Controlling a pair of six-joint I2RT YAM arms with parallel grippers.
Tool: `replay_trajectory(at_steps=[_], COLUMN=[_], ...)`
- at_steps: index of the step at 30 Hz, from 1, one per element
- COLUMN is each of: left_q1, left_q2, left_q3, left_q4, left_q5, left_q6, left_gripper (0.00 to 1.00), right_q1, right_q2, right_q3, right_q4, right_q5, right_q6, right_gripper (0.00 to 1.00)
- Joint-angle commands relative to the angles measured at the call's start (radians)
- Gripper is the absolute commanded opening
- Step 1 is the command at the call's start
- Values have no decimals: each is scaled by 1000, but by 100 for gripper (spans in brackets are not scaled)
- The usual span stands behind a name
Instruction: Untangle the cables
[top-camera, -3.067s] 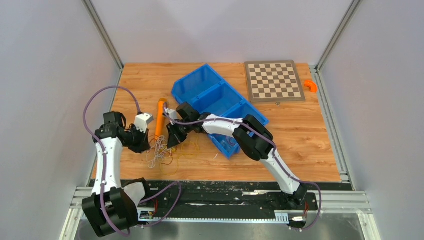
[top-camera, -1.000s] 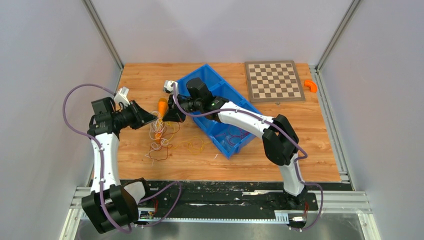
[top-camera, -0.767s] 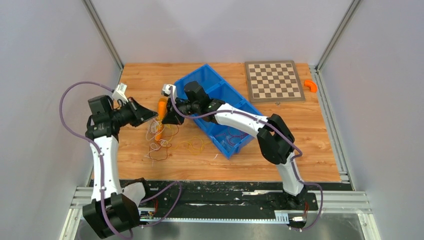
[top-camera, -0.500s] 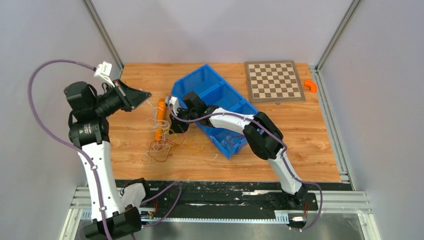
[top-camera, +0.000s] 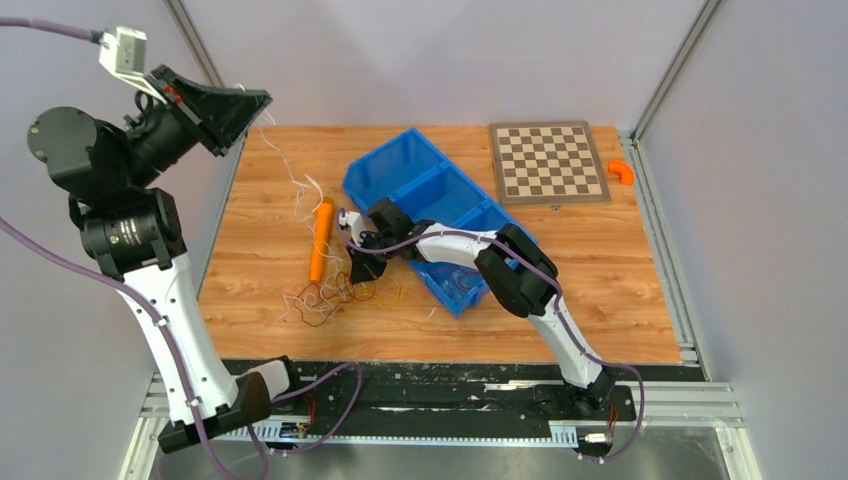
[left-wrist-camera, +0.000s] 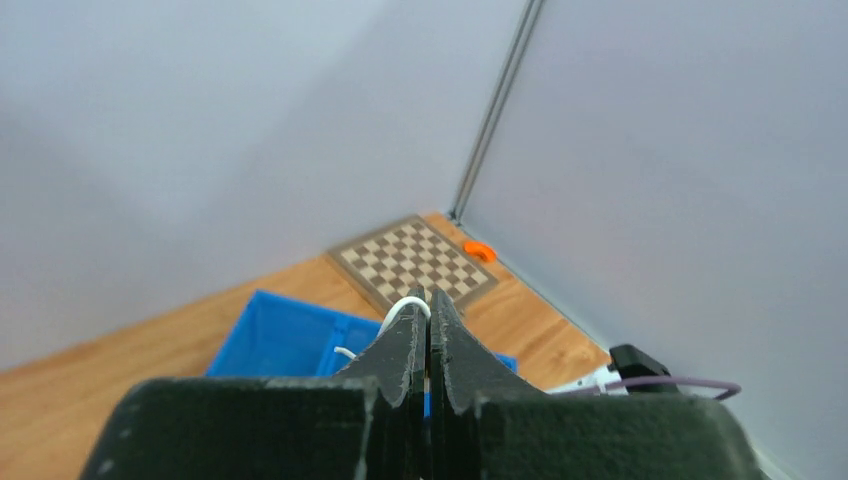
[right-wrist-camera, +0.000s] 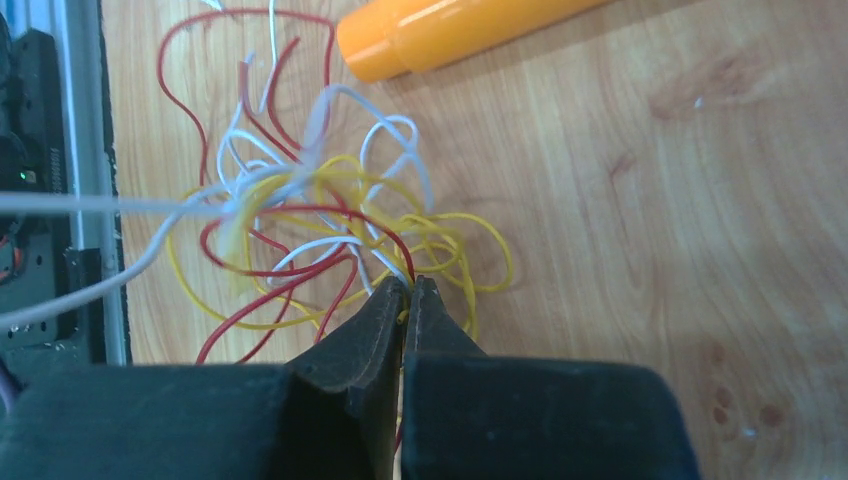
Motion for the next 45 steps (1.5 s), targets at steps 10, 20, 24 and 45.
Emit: replay_trajectory(at_steps=[10, 20, 24, 45], left_q1=[28, 41, 40, 40], left_q2=[187, 244, 231, 94], left_q3=[413, 598, 605, 291], left_q4=[285, 320, 315, 299], left_q5=[-70, -240, -341, -300], left_q6=[-129, -88, -30, 12], left_gripper=[0, 0, 0, 0], right_q1=[32, 36, 45, 25], right_q2=[38, 64, 71, -204], right_q3=[-72, -104, -107, 271], right_q4=[-39, -76, -87, -173], right_q5=[27, 41, 45, -110], right_q6=[-104, -129, -130, 16], right_gripper=[0, 0, 4, 99])
